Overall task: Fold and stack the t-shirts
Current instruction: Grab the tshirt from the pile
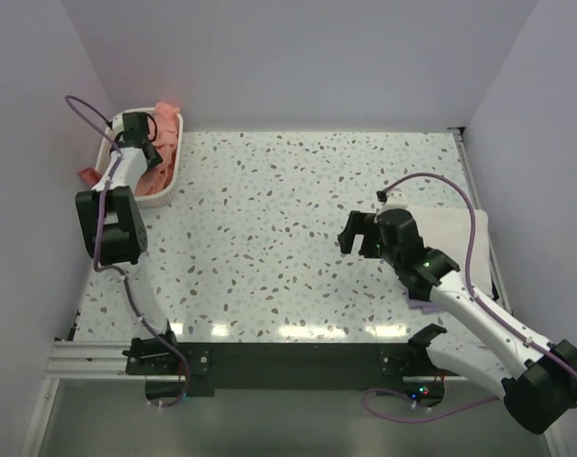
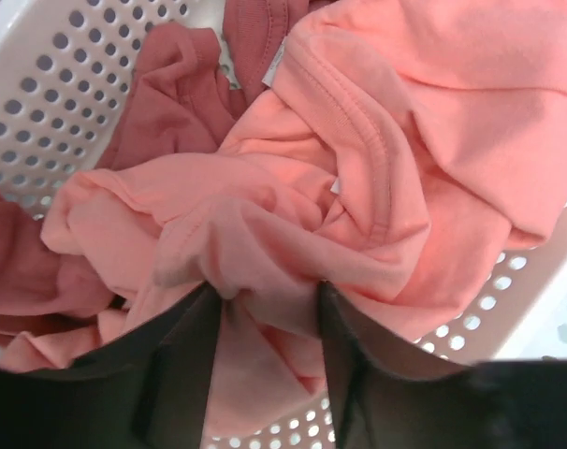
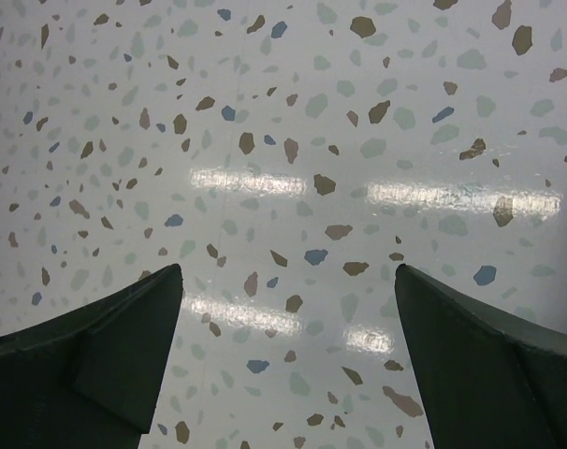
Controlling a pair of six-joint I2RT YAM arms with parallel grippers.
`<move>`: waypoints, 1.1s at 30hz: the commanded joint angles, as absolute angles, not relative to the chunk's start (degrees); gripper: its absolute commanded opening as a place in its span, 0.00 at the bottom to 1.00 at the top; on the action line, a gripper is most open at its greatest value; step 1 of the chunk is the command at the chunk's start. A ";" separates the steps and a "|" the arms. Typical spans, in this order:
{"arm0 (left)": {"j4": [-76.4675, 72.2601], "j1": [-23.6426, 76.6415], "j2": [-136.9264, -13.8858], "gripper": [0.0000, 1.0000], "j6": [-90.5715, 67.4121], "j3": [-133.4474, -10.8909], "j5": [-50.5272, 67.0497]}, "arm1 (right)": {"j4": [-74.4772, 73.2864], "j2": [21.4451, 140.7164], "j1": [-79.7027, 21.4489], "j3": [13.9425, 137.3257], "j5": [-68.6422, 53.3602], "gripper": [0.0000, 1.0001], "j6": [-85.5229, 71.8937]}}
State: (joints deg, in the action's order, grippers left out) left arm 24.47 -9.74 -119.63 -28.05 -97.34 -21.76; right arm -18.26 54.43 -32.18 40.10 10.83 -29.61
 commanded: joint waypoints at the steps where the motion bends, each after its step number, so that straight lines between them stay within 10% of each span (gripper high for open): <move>1: 22.24 -10.02 -120.41 0.48 -27.69 -101.51 -20.13 | -15.64 54.14 -32.25 39.46 10.28 0.99 -28.65; 6: 21.97 -10.02 -117.87 0.00 -27.60 -101.69 -17.94 | -15.73 53.79 -32.17 39.11 10.11 0.99 -28.74; 33: 24.17 7.64 -81.57 0.00 -25.40 -116.99 5.79 | -17.40 54.32 -32.25 49.22 9.49 0.99 -27.68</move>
